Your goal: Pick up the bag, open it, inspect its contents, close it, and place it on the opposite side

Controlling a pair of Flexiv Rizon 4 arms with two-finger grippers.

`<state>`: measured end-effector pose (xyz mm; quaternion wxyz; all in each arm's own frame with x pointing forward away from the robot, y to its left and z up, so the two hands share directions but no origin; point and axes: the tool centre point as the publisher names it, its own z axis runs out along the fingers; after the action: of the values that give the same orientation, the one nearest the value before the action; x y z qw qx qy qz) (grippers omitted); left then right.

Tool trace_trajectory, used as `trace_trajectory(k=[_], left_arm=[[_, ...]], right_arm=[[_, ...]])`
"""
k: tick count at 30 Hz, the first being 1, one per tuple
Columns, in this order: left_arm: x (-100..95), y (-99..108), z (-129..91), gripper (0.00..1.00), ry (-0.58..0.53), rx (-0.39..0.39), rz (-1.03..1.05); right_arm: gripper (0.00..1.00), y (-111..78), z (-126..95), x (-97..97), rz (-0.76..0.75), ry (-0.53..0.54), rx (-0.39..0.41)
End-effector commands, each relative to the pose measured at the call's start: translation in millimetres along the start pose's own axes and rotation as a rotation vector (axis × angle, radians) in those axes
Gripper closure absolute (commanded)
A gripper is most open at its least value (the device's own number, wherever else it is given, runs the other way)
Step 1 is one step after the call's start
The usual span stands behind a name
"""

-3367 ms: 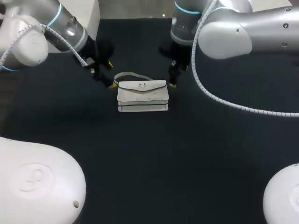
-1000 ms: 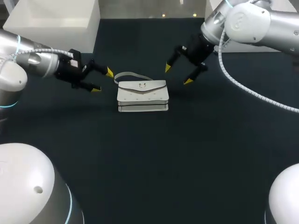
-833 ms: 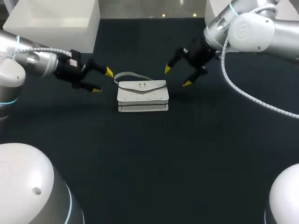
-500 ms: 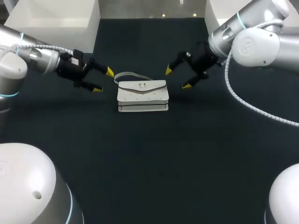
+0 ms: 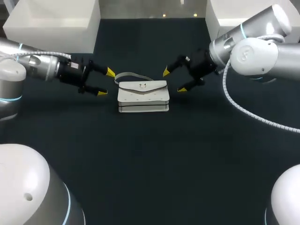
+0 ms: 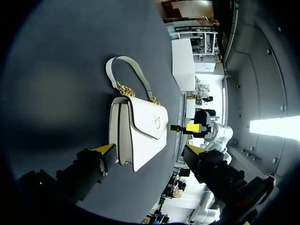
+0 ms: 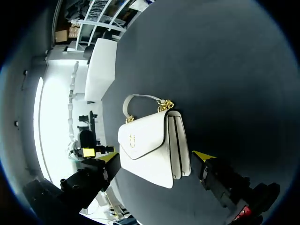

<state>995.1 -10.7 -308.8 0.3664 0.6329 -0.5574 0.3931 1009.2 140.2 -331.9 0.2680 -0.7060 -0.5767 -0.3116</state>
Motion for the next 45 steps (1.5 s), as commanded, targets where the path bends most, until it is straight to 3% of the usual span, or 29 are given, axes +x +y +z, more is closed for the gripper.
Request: trace_trajectory(k=[1, 7, 13, 25, 27, 37, 41, 45], left_arm=[[-5.6, -7.7, 6.6, 0.00, 0.040, -0.020, -0.004], [-5.7, -10.4, 14.6, 0.03, 0.052, -0.037, -0.010], [-7.1, -12.5, 19.0, 0.09, 0.067, -0.039, -0.004], [-12.6, -18.7, 28.3, 0.33, 0.066, -0.035, 0.004], [-13.7, -20.4, 29.6, 0.40, 0.063, -0.032, -0.002], [-23.6, -26.7, 36.5, 0.38, 0.056, -0.018, -0.034], [-26.5, -30.3, 39.8, 0.41, 0.072, -0.015, -0.050], [-25.2, -31.0, 44.4, 0.46, 0.078, -0.016, -0.052]], right_arm=[[0.00, 9.4, 8.8, -4.4, 0.001, 0.039, 0.016], [0.03, 12.4, 18.2, -0.6, -0.023, 0.090, 0.030], [0.15, 15.5, 29.7, -1.0, -0.002, 0.130, 0.077], [0.15, 18.5, 39.7, 0.1, 0.009, 0.188, 0.140], [0.15, 18.1, 41.0, 0.6, 0.008, 0.196, 0.149], [0.21, 17.8, 45.9, 2.3, 0.010, 0.210, 0.167], [0.29, 17.3, 47.3, 3.7, 0.010, 0.220, 0.174], [0.29, 16.1, 48.5, 5.2, 0.008, 0.223, 0.178]])
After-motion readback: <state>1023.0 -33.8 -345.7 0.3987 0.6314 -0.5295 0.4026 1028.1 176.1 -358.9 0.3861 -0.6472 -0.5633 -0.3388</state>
